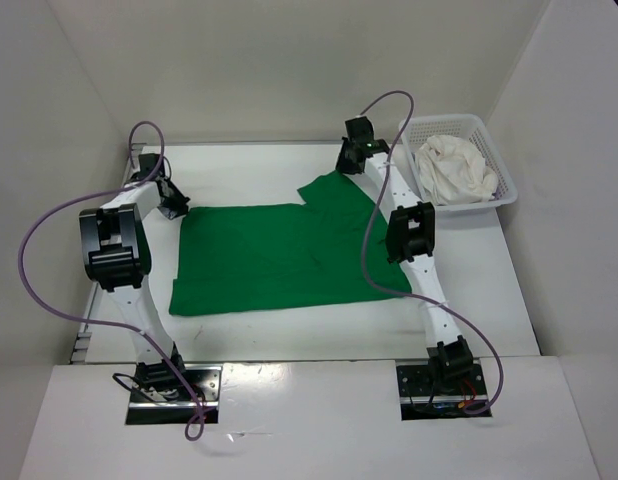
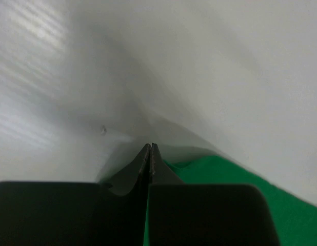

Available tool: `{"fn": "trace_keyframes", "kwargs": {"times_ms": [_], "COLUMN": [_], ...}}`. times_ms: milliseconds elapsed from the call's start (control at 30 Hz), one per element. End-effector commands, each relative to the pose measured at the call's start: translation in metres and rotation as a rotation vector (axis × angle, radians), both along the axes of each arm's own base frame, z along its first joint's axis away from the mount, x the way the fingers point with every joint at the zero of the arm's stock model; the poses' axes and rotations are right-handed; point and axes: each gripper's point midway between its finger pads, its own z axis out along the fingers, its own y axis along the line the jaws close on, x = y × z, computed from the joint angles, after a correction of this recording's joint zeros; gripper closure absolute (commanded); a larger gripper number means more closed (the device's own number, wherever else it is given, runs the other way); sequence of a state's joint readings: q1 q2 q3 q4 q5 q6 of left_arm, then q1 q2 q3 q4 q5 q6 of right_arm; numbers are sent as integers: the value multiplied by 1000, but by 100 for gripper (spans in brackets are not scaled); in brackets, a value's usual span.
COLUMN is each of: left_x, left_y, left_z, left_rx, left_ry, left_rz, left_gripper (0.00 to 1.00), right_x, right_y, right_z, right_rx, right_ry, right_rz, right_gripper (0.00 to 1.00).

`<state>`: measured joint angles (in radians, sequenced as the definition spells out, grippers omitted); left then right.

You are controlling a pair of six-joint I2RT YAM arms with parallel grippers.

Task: Fold and stack the t-shirts
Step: Grap the side of the flattened tshirt furthest away from the robot with both arms, then fold the other side of the tshirt into a rectangle

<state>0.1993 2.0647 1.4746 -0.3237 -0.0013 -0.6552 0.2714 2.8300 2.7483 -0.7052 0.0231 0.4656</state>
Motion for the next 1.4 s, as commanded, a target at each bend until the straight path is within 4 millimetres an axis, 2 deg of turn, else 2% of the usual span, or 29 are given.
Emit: {"fn": "trace_keyframes", "kwargs": {"times_ms": [0, 33, 100, 133, 167, 233, 367, 400, 433, 467, 500, 533, 567, 600, 633, 667, 700, 767, 800, 833, 967, 1000, 1133, 1200, 1233, 1300, 1367], "left_x": [-2, -3, -6, -8, -11, -16, -27, -32, -32, -35, -41, -41, -45, -48, -51, -53, -57, -59, -61, -66, -81, -90, -110, -119, -120, -125, -131], "left_y": [-5, -5, -7, -7, -8, -9, -10, -9, -9, -9, -9, -6, -6, -7, -3, -4, -5, -5, -5, -7, -8, -10, -8, -3, 6, 9, 7], "left_z": [35, 42, 42, 44, 45, 47, 57, 61, 65, 65, 66, 66, 66, 66, 65, 66, 61, 65, 64, 65, 62, 55, 49, 51, 55, 57, 61], "left_rx": [-4, 0, -8, -2, -1, 4, 20, 33, 35, 40, 46, 63, 67, 67, 65, 65, 63, 65, 63, 63, 66, 60, 69, 78, 80, 77, 78], "left_ry": [-92, -112, -110, -112, -112, -112, -127, -126, -135, -131, -123, -120, -113, -111, -102, -104, -92, -101, -92, -92, -73, -48, -13, -7, -16, -23, -26], "left_rz": [-3, -3, -8, -16, -16, -23, -39, -41, -41, -48, -41, -40, -48, -48, -39, -39, -39, -39, -39, -39, -34, -34, -30, -11, 15, 34, 34], "left_gripper": [100, 100, 100, 100, 100, 100, 100, 100, 100, 100, 100, 100, 100, 100, 100, 100, 100, 100, 100, 100, 100, 100, 100, 100, 100, 100, 100], "right_x": [-7, -10, -19, -26, -36, -49, -99, -117, -128, -140, -155, -166, -179, -197, -211, -231, -242, -267, -284, -301, -328, -337, -350, -354, -356, -360, -374], "right_y": [1, 0, -3, -5, -8, -11, -26, -31, -34, -37, -43, -46, -49, -54, -56, -62, -65, -73, -79, -84, -91, -93, -97, -98, -99, -100, -99], "right_z": [87, 98, 107, 139, 125, 137, 155, 133, 157, 158, 143, 145, 166, 148, 163, 142, 139, 134, 115, 108, 100, 96, 94, 98, 100, 96, 89], "right_rx": [41, 32, 14, 22, 11, 12, 12, -2, 15, 13, -4, -5, 12, 0, 14, -1, -4, -17, -38, -46, -47, -49, -54, -50, -53, -61, -44], "right_ry": [-79, -86, -74, -109, -62, -66, -66, -7, -48, -39, -4, -1, -36, 11, -16, 42, 52, 78, 131, 159, 210, 242, 276, 281, 293, 320, 379], "right_rz": [38, 47, 60, 60, 61, 61, 48, 48, 41, 41, 34, 34, 26, 26, 33, 32, 32, 26, 20, 20, 5, -3, -24, -31, -31, -32, -21], "right_gripper": [100, 100, 100, 100, 100, 100, 100, 100, 100, 100, 100, 100, 100, 100, 100, 100, 100, 100, 100, 100, 100, 100, 100, 100, 100, 100, 99]}}
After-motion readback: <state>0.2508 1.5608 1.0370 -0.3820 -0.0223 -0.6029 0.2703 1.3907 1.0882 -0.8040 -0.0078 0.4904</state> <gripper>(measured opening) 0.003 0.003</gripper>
